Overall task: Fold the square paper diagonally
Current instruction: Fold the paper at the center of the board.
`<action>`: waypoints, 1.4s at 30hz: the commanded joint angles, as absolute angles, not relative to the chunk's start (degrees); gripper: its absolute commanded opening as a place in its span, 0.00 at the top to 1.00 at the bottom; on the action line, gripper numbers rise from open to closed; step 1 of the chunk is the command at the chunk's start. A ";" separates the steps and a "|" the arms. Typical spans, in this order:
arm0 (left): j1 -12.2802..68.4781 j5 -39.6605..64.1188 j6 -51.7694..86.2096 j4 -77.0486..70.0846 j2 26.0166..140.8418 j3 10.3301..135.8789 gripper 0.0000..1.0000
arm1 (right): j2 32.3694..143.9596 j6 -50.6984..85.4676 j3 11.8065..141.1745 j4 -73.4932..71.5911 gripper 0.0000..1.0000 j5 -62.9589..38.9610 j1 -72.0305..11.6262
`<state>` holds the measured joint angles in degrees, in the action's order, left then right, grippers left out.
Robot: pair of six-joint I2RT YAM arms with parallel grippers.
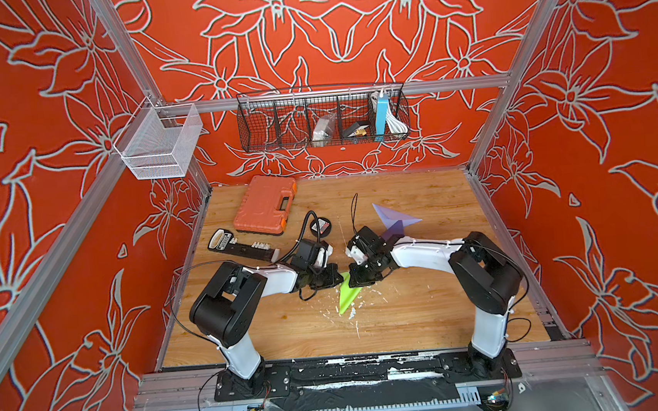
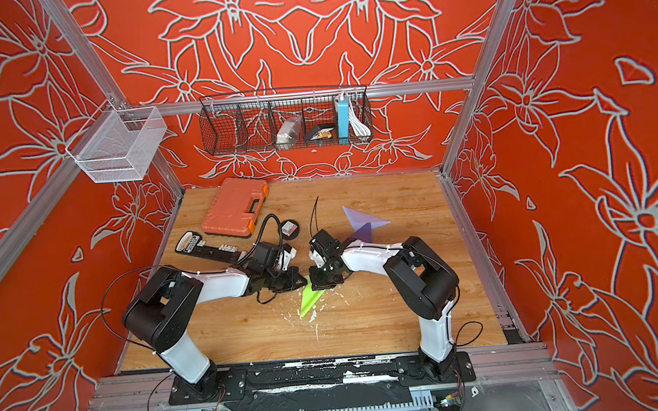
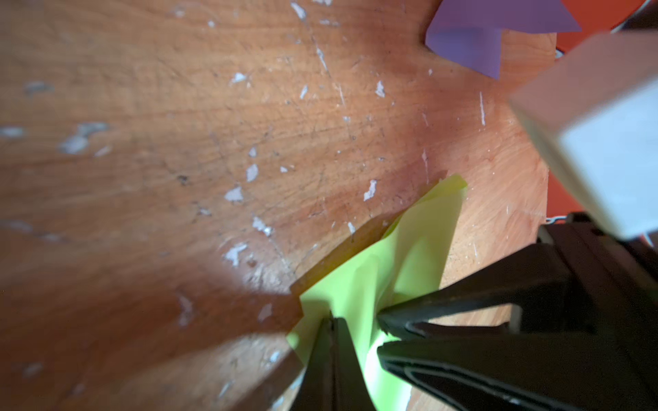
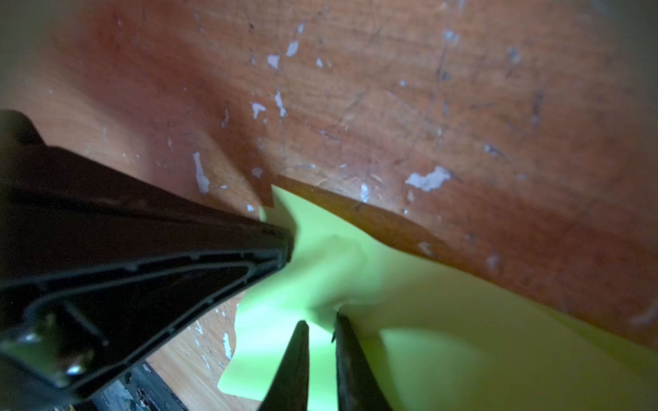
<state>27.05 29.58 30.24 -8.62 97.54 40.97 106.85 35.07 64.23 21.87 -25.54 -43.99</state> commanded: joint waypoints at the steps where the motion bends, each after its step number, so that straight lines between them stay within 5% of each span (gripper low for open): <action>1: 27.44 28.11 29.18 -8.07 94.02 39.87 0.95 | 106.94 34.54 64.03 23.65 0.82 -24.75 -43.92; 34: 29.54 30.07 29.48 -6.91 102.29 43.78 1.00 | 105.38 34.11 61.78 24.34 0.84 -24.36 -42.77; 42: 29.55 28.39 28.92 -4.25 103.35 44.89 1.00 | 103.45 32.90 58.72 25.13 0.96 -24.12 -40.48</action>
